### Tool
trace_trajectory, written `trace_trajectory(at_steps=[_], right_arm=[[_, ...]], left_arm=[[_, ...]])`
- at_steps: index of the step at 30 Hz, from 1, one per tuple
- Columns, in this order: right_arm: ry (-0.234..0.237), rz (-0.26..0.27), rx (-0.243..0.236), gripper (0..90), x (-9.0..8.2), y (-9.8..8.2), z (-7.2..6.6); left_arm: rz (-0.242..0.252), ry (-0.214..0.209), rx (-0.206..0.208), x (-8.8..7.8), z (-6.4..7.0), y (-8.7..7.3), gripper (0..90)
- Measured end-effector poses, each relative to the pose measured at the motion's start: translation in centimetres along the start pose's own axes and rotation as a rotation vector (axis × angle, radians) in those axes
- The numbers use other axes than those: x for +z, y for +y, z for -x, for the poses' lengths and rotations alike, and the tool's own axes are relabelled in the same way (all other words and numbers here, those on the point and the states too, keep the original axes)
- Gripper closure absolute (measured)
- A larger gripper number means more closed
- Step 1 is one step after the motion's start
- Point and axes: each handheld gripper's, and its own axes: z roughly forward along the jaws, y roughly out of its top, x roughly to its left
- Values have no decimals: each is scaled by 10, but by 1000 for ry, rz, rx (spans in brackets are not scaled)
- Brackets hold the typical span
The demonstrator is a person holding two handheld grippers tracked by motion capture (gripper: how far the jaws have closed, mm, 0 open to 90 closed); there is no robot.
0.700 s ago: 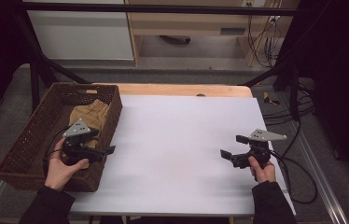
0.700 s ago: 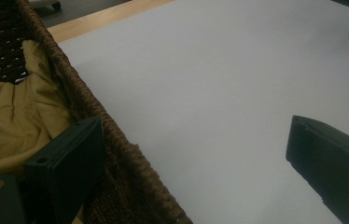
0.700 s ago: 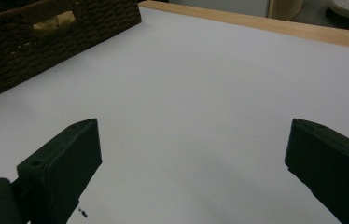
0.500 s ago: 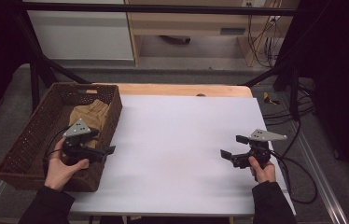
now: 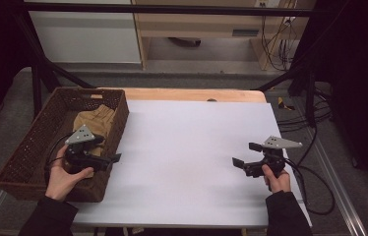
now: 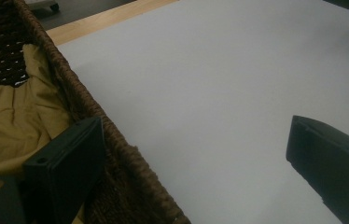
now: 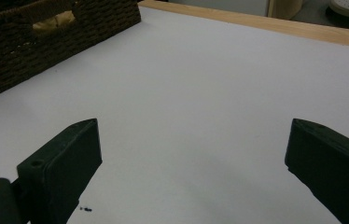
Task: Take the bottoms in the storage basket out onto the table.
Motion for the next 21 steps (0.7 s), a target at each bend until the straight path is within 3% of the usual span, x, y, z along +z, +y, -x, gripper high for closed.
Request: trace_trajectory(at_steps=[21], right_arm=[[4, -4, 0, 44, 1, 0, 0]], left_arm=[[5, 25, -8, -11, -8, 1, 46]])
